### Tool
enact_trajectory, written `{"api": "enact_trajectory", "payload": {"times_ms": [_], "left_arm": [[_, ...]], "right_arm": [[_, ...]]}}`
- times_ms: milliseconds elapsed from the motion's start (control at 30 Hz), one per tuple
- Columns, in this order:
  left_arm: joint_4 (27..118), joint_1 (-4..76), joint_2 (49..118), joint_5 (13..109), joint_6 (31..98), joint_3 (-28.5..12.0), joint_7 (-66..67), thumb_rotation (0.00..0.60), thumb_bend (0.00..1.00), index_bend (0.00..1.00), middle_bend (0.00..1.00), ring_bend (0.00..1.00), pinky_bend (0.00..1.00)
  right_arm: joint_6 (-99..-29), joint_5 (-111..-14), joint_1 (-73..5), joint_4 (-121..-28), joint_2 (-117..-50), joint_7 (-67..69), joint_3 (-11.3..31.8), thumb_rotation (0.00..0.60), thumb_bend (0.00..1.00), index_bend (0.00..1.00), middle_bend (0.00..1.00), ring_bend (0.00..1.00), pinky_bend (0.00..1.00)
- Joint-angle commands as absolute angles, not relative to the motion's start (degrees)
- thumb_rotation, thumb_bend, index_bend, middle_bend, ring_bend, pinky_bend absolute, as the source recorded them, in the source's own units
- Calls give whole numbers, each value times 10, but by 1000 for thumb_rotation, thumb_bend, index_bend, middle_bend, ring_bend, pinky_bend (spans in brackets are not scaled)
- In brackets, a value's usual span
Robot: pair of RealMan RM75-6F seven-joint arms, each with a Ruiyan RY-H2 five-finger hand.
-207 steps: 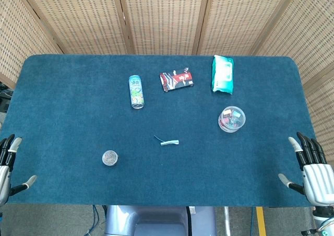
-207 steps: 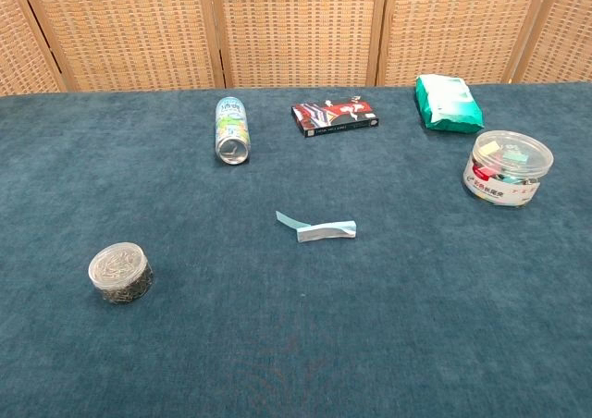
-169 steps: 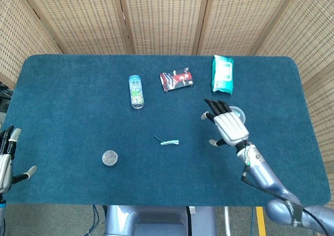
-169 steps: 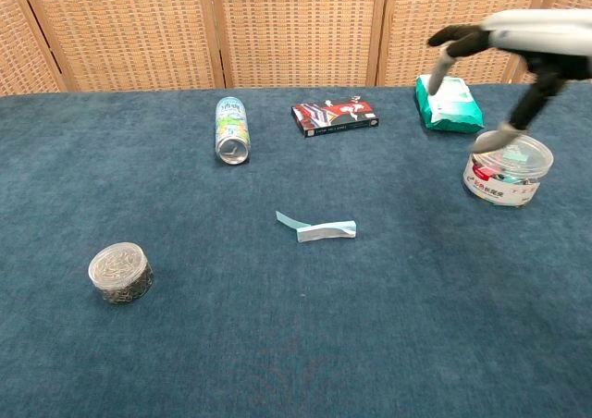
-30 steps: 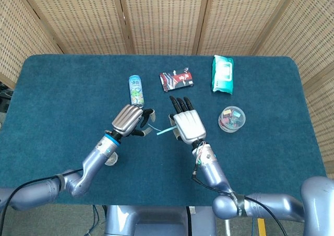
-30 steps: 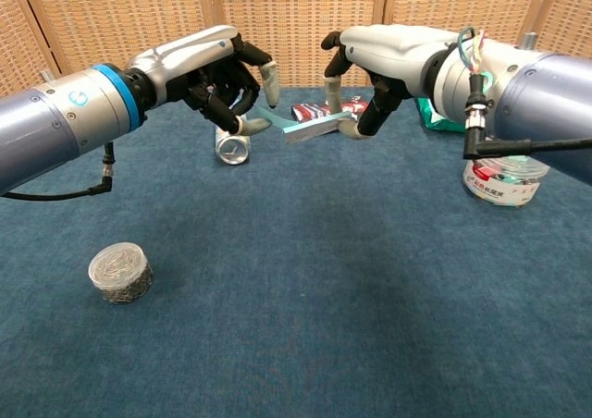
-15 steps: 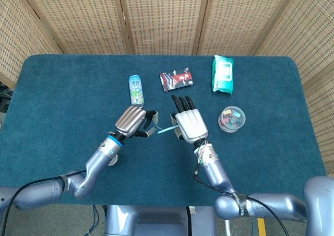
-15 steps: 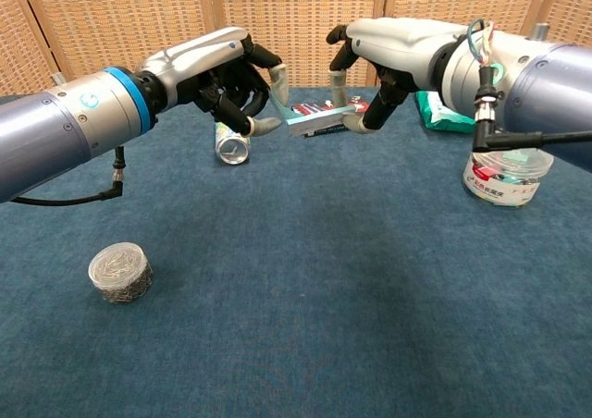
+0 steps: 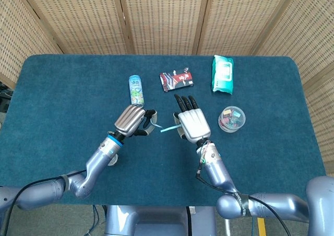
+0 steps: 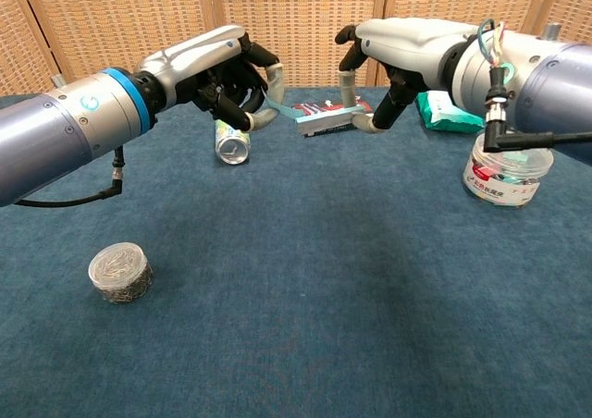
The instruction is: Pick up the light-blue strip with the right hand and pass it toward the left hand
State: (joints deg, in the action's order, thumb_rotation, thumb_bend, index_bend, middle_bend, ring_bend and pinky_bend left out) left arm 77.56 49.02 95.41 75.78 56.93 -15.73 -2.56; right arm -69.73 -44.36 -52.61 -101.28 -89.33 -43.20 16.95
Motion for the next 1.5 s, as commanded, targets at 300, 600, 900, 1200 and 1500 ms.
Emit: {"api": "enact_trajectory", "payload": {"times_ms": [300,600,900,1200,1500], "left_arm": [[765,489,957,759,577,-152,-28,600,598,717,796,803,715],[737,452,911,778,599,-122,-61,600,601,732,799,803,715],[671,412,867,788,605,-93,-130,600,597,734,799,803,715],[625,399,857,790,597,-78,-116,600,0,22,0,12,222],[698,370,797,782,626,-83,-102,600,0,0,0,0,77]], "right_arm": [[-697,-453,-524,-1001,-890,-428,160,600,517,597,0,0,0],[-680,-459,-508,-950,-882,-405,139,600,517,597,0,0,0],[-651,-456,-498,-884,-895,-375,129,600,517,599,0,0,0],[-645,-448,-490,-864,-896,-368,132,600,0,0,0,0,0],[-685,-498,-446,-953,-818,-320,138,600,0,0,0,0,0]]}}
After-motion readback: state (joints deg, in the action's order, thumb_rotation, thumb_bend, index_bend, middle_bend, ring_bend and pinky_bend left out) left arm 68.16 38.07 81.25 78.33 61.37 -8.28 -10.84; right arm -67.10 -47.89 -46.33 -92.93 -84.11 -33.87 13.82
